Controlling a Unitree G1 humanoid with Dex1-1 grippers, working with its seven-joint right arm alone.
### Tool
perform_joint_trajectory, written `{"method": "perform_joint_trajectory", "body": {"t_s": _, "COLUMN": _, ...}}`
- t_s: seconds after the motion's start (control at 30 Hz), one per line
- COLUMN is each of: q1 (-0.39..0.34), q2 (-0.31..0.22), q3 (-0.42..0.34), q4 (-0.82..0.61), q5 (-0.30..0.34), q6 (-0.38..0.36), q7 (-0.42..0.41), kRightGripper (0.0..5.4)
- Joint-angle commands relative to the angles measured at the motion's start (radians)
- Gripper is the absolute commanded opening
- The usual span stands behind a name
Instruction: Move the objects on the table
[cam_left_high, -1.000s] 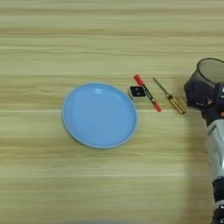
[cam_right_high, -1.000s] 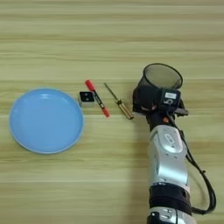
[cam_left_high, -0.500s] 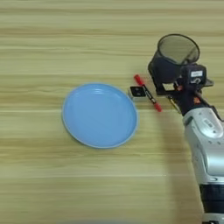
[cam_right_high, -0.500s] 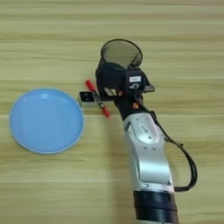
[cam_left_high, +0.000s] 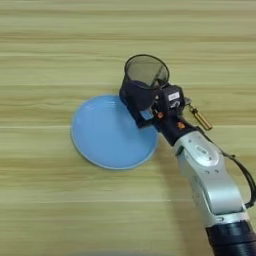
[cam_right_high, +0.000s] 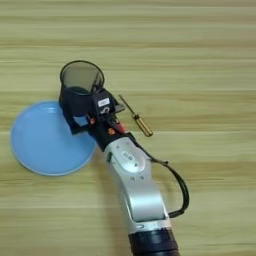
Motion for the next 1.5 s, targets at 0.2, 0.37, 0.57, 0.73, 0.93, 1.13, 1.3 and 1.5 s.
{"method": "perform_joint_trajectory", "body": {"t_s": 0.2, "q1": 0.026, "q2": 0.011, "q3": 0.089, "q4": -0.1, "q5": -0.031, "q6": 0.008, "q7": 0.027, "kRightGripper": 4.7}}
{"method": "perform_joint_trajectory", "body": {"t_s": 0.37, "q1": 0.053, "q2": 0.015, "q3": 0.096, "q4": -0.103, "q5": -0.024, "q6": 0.022, "q7": 0.031, "kRightGripper": 4.7}}
{"method": "perform_joint_trajectory", "body": {"t_s": 0.57, "q1": 0.07, "q2": 0.025, "q3": 0.095, "q4": -0.079, "q5": -0.022, "q6": 0.02, "q7": 0.032, "kRightGripper": 4.7}}
{"method": "perform_joint_trajectory", "body": {"t_s": 0.73, "q1": 0.075, "q2": 0.037, "q3": 0.1, "q4": -0.05, "q5": -0.024, "q6": 0.015, "q7": 0.034, "kRightGripper": 4.7}}
{"method": "perform_joint_trajectory", "body": {"t_s": 0.93, "q1": 0.08, "q2": 0.048, "q3": 0.1, "q4": -0.016, "q5": -0.025, "q6": 0.009, "q7": 0.038, "kRightGripper": 4.7}}
{"method": "perform_joint_trajectory", "body": {"t_s": 1.13, "q1": 0.079, "q2": 0.05, "q3": 0.1, "q4": -0.005, "q5": -0.028, "q6": 0.008, "q7": 0.04, "kRightGripper": 5.35}}
{"method": "perform_joint_trajectory", "body": {"t_s": 1.3, "q1": 0.081, "q2": 0.045, "q3": 0.096, "q4": -0.012, "q5": -0.031, "q6": 0.01, "q7": 0.04, "kRightGripper": 5.35}}
{"method": "perform_joint_trajectory", "body": {"t_s": 1.5, "q1": 0.104, "q2": 0.021, "q3": 0.087, "q4": -0.055, "q5": -0.031, "q6": 0.019, "q7": 0.047, "kRightGripper": 5.35}}
